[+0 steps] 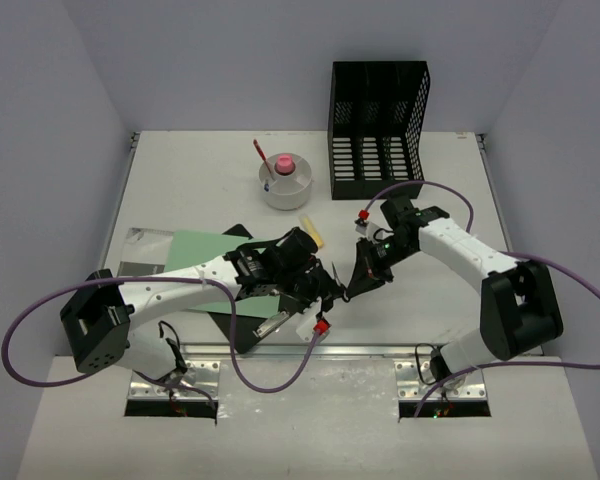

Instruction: Organize the desk

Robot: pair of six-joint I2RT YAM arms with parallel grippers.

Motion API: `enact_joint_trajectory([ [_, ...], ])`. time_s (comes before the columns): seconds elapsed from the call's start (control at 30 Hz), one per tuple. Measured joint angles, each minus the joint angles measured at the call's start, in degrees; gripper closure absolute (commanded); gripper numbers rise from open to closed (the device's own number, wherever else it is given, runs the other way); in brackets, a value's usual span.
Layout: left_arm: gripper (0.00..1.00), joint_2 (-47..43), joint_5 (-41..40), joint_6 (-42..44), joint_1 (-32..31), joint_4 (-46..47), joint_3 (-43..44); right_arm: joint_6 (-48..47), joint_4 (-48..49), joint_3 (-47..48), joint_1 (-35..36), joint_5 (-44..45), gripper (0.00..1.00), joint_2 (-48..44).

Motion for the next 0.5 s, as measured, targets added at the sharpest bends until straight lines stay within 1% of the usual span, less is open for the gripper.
enact_joint_trajectory([
  [0.07, 1.00, 0.0, -0.2, 0.0, 0.0, 0.0, 0.0, 0.0, 0.0, 0.0, 0.0, 0.0, 0.92, -0.2],
  [0.17, 1.00, 0.0, -0.2, -0.1, -0.2, 0.1, 0.0, 0.1, 0.1, 0.0, 0.0, 0.0, 0.73, -0.9],
  [0.2, 1.00, 0.0, -0.3, -0.1, -0.2, 0.1, 0.0, 0.3, 0.1, 0.0, 0.0, -0.3, 0.52, -1.3],
  [0.3, 1.00, -0.3, -0.8, -0.3, -0.3, -0.9, 0.0, -1.0, -0.6, 0.0, -0.2, 1.6, 0.23, -2.3],
  [0.37, 1.00, -1.2, -0.9, -0.5, -0.3, -1.5, 0.0, -2.1, -1.5, 0.4, -0.5, 3.2, 0.20, -2.3],
  [0.5, 1.00, -2.9, -0.9, -1.2, -0.3, -1.7, -0.5, -3.3, -4.4, 4.8, -0.4, 4.3, 0.20, -2.3],
])
